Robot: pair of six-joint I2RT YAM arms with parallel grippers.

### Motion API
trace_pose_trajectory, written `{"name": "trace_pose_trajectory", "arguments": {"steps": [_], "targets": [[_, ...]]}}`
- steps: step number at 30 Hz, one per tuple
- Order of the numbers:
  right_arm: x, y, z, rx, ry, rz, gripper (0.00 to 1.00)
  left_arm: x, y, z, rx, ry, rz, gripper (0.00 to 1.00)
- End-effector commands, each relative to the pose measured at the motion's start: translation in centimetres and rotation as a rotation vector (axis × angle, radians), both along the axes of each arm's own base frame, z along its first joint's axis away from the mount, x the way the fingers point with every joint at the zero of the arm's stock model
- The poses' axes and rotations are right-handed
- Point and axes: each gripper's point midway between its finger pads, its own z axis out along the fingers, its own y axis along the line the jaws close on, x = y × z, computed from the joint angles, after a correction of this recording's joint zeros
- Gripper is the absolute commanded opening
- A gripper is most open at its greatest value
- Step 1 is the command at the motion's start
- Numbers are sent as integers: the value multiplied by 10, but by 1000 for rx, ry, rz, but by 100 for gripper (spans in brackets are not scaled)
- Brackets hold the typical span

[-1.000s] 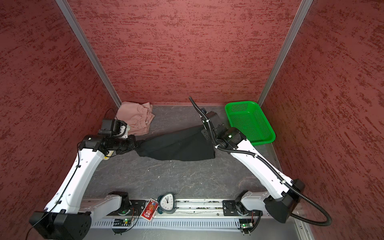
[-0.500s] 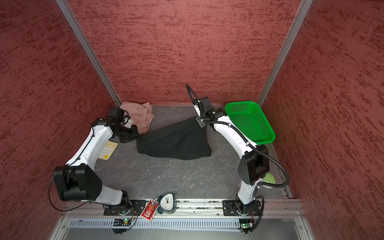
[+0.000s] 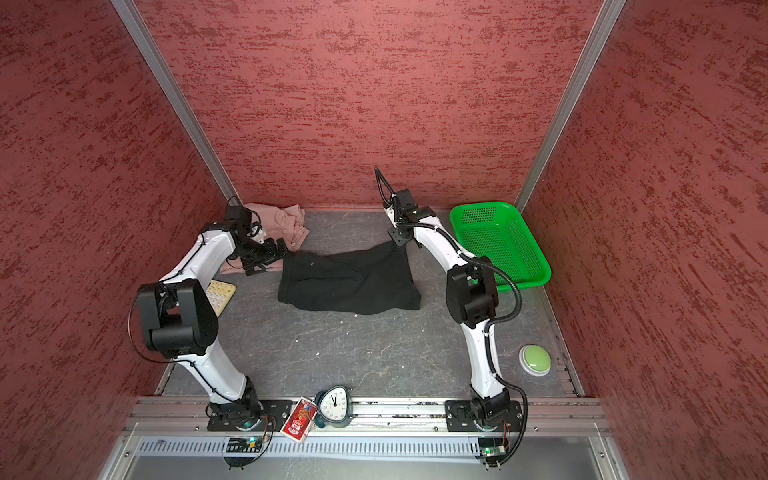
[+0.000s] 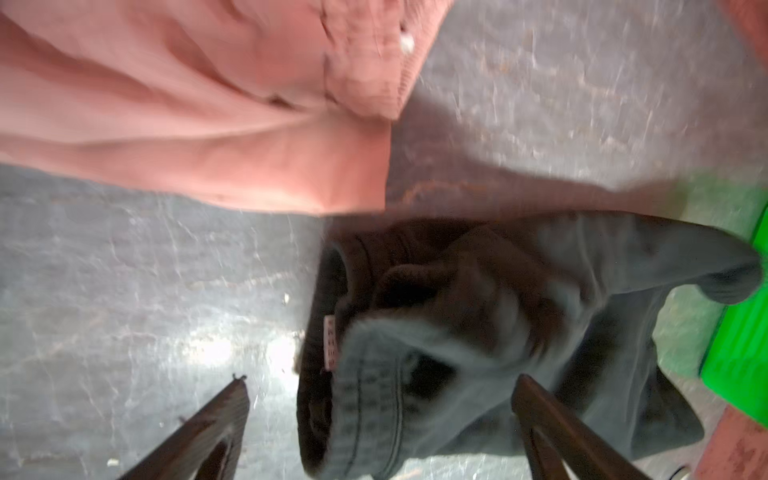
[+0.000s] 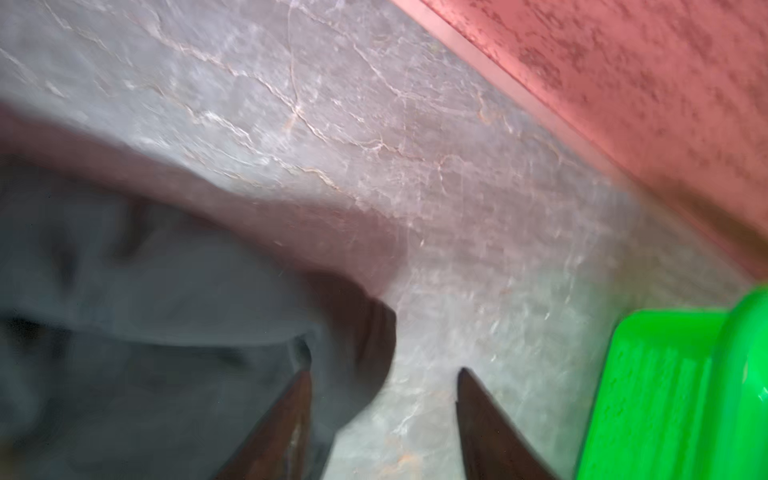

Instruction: Fold and stack the shorts

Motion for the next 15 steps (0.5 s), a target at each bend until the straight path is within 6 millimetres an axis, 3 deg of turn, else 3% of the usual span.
{"name": "trace_pose_trajectory", "arguments": {"steps": [1,5,8,12,15], "targets": [[13,11,36,104,-81,3,76,22,9,27,-12,-105,28,99],[-2,16,60,238,-108,-37,79,21,19,59,-4,-174,66,99],[-32,19,62,362,-73,-65,73,12,12,81,1,-247,55,99],[-74,16,39,493,-7,-122,54,4,-57,100,-154,-412,-151,99],[-100,7,10,525,47,-187,42,-1,-105,82,-217,-404,-297,99]]}}
